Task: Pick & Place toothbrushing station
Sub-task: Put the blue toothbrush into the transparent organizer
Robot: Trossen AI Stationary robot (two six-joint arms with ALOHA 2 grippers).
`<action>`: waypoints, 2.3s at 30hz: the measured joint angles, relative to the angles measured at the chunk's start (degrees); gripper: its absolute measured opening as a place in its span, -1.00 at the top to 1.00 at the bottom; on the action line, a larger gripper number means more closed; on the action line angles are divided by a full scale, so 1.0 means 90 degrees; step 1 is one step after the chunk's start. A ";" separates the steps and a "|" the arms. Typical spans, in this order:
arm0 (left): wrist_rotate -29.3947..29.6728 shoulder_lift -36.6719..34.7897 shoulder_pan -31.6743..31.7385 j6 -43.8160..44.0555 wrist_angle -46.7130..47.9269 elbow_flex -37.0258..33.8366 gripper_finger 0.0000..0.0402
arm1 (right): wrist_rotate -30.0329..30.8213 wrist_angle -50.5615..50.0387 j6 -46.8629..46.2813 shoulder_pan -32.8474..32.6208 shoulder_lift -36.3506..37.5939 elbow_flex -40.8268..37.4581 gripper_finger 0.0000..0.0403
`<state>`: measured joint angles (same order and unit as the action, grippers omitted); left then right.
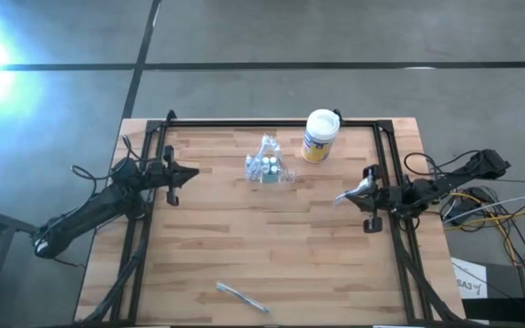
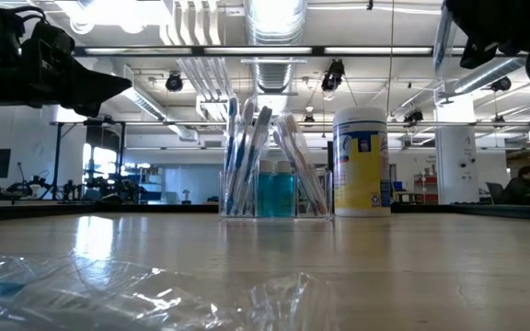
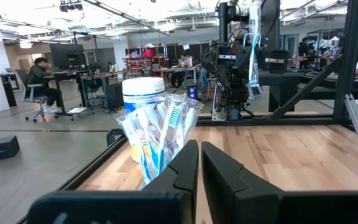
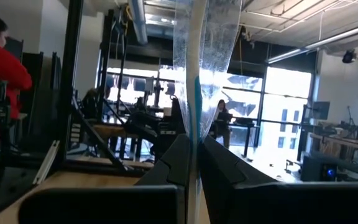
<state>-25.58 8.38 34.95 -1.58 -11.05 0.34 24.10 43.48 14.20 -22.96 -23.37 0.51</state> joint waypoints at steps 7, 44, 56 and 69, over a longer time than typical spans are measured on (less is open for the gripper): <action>0.0000 0.0000 0.0001 0.0007 0.0000 0.0000 0.87 | 0.0010 -0.0160 -0.0027 0.0000 -0.0005 0.0000 0.92; 0.0019 0.0000 0.0001 0.0010 0.0092 0.0000 0.87 | 0.0015 -0.0672 -0.0295 0.0001 -0.0011 0.0002 0.92; 0.0022 0.0000 -0.0001 0.0136 0.0119 0.0000 0.87 | 0.0228 -0.0684 -0.0197 0.0002 -0.0136 0.0007 0.92; 0.0022 0.0002 0.0001 0.0685 -0.0001 0.0000 0.87 | 0.0347 -0.0295 -0.0270 0.0002 -0.0337 0.0016 0.92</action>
<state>-25.39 8.40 34.96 4.58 -11.06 0.34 27.22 40.82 11.77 -22.94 -26.40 0.65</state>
